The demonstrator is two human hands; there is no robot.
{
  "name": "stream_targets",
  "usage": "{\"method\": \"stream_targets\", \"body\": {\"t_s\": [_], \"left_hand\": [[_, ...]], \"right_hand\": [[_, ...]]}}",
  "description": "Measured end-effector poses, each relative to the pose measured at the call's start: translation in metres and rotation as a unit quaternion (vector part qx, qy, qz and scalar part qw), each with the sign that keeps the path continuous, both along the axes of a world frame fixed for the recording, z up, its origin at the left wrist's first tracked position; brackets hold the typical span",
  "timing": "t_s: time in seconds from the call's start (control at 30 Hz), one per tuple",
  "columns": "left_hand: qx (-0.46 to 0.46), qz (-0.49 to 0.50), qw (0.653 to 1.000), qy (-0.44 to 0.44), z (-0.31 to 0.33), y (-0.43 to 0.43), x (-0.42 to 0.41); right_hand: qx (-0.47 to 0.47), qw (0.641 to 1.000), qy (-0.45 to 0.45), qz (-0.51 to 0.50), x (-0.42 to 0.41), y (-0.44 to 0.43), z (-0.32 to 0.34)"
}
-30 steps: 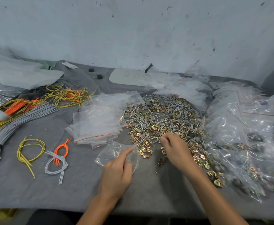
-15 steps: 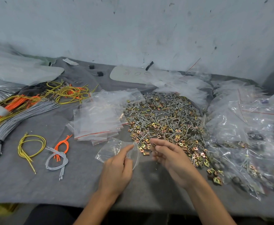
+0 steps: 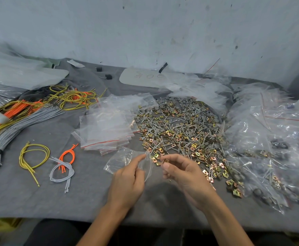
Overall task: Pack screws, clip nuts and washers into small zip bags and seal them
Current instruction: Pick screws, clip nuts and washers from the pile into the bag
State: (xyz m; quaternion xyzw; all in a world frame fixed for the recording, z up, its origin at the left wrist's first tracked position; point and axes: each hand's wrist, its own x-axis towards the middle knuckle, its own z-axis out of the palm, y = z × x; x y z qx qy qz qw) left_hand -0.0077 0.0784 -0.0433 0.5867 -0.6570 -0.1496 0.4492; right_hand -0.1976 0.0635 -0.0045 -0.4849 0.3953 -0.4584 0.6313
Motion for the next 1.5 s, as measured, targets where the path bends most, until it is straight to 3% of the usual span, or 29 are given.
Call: {"method": "stream_targets", "body": {"t_s": [0.2,0.37,0.63,0.73,0.83,0.97,1.13,1.27,1.5], "left_hand": [[0.002,-0.001,1.0,-0.001,0.0,0.0,0.001],[0.001,0.003,1.0,-0.002,-0.002,-0.001,0.0],[-0.008,0.0,1.0,-0.007,-0.001,0.0,0.0],[-0.008,-0.001,1.0,-0.006,-0.003,0.0,0.001],[-0.011,-0.003,1.0,-0.007,-0.004,0.0,0.001],[-0.022,0.0,1.0,-0.002,-0.005,-0.001,0.001],[-0.031,0.008,0.999,-0.011,-0.005,-0.001,0.0],[-0.017,0.022,1.0,-0.007,-0.007,-0.002,-0.001],[-0.011,0.014,1.0,-0.007,-0.005,-0.001,0.0]], "right_hand": [[-0.032,0.999,0.029,-0.004,-0.001,-0.002,0.0],[-0.119,0.974,0.19,-0.011,-0.003,-0.002,0.0],[-0.15,0.954,0.258,0.011,0.013,0.003,0.003],[-0.211,0.908,0.363,-0.005,0.018,0.0,0.008],[-0.289,0.834,0.47,-0.001,0.027,-0.006,0.012],[-0.337,0.771,0.54,0.012,0.037,-0.008,0.009],[-0.262,0.85,0.453,-0.068,0.002,-0.014,0.01],[-0.203,0.816,0.527,-0.123,-0.05,-0.027,0.013],[-0.162,0.79,0.591,0.014,-0.047,-0.019,0.003]]}}
